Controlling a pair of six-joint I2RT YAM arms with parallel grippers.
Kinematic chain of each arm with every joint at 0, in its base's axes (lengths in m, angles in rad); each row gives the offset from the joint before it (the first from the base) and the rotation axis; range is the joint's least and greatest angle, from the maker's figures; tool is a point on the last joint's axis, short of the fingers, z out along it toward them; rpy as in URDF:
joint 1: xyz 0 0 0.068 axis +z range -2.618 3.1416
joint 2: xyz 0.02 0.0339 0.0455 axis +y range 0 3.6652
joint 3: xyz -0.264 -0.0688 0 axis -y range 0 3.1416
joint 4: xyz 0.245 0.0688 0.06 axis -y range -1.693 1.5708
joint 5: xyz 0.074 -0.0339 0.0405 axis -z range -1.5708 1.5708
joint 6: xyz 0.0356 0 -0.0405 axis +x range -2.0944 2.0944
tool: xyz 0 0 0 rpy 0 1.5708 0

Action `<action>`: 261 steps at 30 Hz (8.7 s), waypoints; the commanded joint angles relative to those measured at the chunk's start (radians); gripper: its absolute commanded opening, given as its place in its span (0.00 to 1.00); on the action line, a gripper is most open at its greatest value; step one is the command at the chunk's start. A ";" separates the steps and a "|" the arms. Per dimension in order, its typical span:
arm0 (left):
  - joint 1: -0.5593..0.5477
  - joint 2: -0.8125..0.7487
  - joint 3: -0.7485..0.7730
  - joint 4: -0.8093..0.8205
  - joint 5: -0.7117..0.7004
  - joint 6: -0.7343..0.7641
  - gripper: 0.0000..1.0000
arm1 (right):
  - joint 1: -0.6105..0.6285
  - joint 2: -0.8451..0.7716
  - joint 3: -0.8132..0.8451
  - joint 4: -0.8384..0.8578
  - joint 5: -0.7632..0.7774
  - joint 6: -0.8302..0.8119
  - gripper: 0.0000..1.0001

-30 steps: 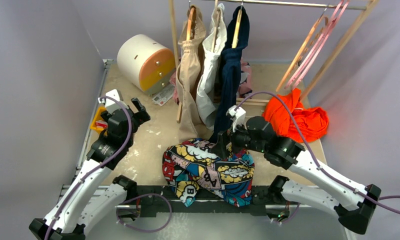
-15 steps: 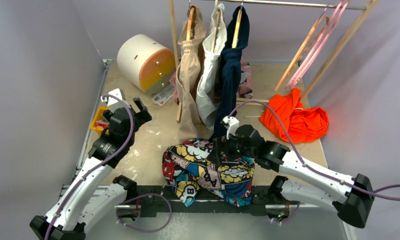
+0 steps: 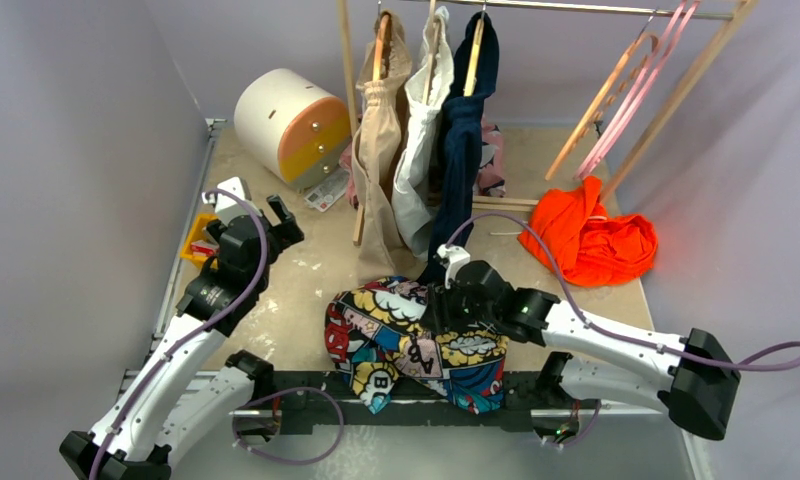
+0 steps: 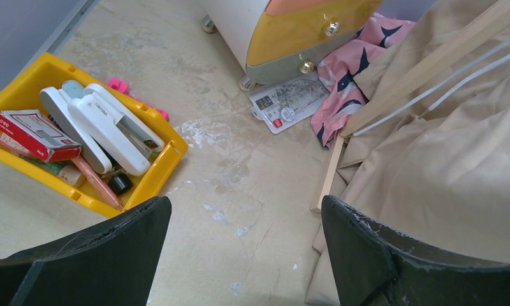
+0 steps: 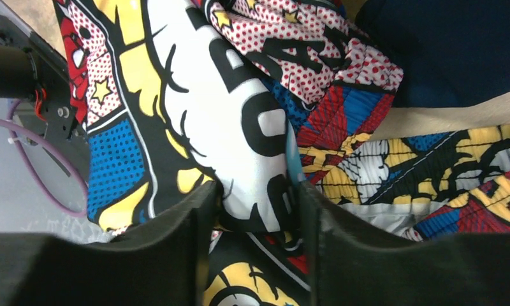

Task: Place the shorts on the hanger
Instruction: Adjust the shorts at the center of the board.

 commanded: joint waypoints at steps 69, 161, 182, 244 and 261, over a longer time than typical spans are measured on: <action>-0.002 -0.032 -0.006 0.038 0.028 0.033 0.86 | 0.624 0.113 0.307 -0.008 0.217 -0.111 0.74; -0.001 -0.081 -0.004 0.018 -0.062 0.024 0.85 | 0.244 0.095 0.443 0.118 0.218 -0.260 0.11; -0.002 -0.069 -0.005 0.018 -0.041 0.020 0.84 | 0.231 -0.057 0.163 -0.132 0.555 0.263 0.53; -0.008 0.052 0.213 -0.225 0.293 0.041 0.84 | -0.176 -0.345 0.003 0.183 0.011 0.023 0.00; -0.008 0.028 0.328 -0.051 0.835 0.122 0.93 | -0.169 -0.249 0.280 0.353 -0.476 -0.328 0.00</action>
